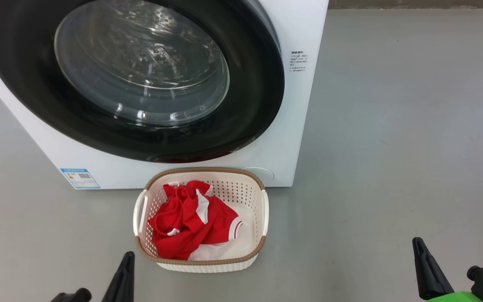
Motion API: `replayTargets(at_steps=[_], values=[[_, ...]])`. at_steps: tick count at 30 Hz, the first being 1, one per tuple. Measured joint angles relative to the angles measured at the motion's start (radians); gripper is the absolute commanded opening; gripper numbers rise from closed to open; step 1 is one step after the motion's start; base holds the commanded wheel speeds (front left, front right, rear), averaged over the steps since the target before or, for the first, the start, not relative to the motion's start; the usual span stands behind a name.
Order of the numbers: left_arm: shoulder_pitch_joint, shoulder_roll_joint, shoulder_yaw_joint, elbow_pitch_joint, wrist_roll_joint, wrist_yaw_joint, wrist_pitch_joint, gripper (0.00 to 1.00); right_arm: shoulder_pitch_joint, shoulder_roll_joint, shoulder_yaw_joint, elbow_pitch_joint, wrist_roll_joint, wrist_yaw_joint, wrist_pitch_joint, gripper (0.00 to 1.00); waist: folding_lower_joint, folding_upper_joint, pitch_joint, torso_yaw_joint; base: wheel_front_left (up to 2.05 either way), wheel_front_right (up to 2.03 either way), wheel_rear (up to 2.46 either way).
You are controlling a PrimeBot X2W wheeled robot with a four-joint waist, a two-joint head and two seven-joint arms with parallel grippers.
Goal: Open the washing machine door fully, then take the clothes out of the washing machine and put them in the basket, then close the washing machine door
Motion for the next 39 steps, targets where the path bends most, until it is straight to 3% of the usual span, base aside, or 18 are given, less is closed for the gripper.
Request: replayTargets(at_steps=[39], values=[[-0.009,0.007,0.02,0.002,-0.42,0.0,0.1,0.0,-0.033,-0.002,-0.007,0.0,0.368,0.0,0.105,0.0,-0.0001,0.0,-0.021,-0.002,0.0,0.0,0.0]])
